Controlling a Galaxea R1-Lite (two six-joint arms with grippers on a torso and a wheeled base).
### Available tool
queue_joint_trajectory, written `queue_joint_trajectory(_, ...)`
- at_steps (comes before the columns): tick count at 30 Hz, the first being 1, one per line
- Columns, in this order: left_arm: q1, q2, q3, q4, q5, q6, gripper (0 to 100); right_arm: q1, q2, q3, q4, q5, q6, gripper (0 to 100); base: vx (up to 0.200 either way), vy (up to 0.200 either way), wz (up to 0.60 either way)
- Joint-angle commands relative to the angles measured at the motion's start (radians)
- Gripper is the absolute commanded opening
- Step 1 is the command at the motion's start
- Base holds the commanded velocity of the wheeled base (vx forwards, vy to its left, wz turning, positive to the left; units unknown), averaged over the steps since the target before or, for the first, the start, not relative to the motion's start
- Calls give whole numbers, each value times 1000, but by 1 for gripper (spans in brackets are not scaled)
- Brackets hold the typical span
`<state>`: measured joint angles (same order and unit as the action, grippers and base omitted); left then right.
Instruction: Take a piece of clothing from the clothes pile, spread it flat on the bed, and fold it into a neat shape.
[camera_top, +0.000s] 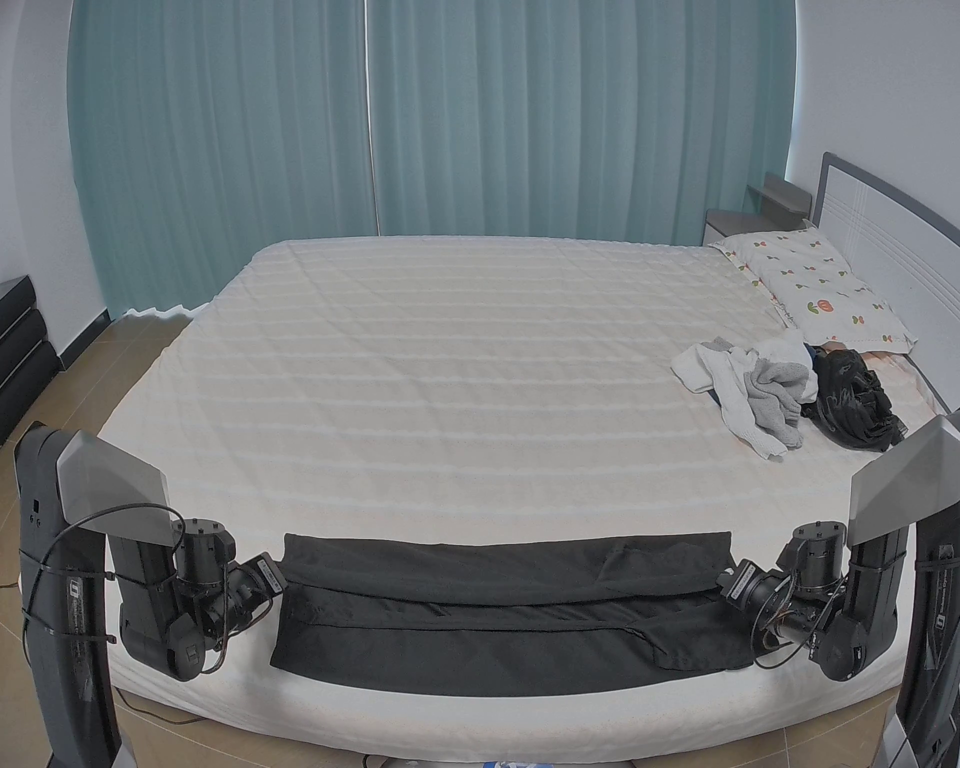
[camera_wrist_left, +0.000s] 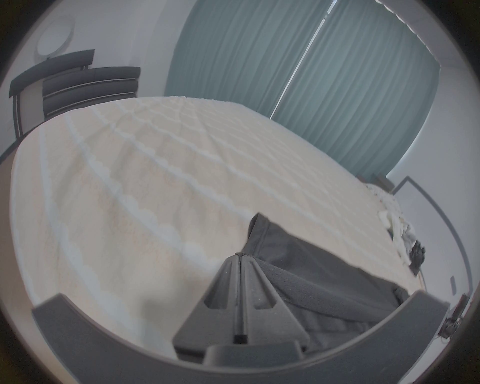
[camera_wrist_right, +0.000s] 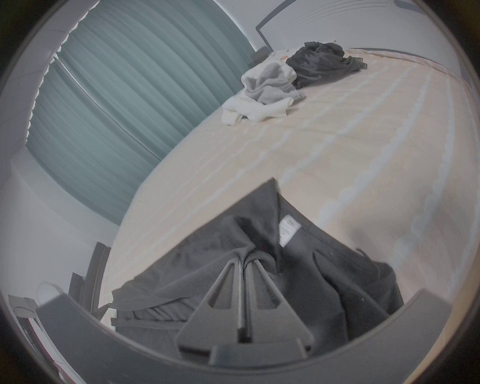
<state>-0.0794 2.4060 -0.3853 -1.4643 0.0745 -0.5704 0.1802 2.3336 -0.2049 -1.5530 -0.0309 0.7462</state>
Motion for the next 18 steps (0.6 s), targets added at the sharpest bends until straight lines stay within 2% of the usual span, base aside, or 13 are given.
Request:
queue_joint_trajectory(1,-3,50,37,-4,1,32,0,2,44,22,-9,8,-13,0,0,0,0)
queue_joint_trajectory(7,-5,62,65,-4,1,78,0,2,72,30,-9,9,-59,0,0,0,0)
queue_joint_trajectory(13,-11,70,71,-4,1,92,0,2,78,30,-9,9,-60,0,0,0,0)
queue_joint_trajectory(14,-16,71,79,-4,-1,96,100,4,87,35,-9,9,-62,100,0,0,0)
queue_joint_trajectory(18,-19,64,79,-7,5,107,100,13,87,33,-10,9,-59,100,0,0,0)
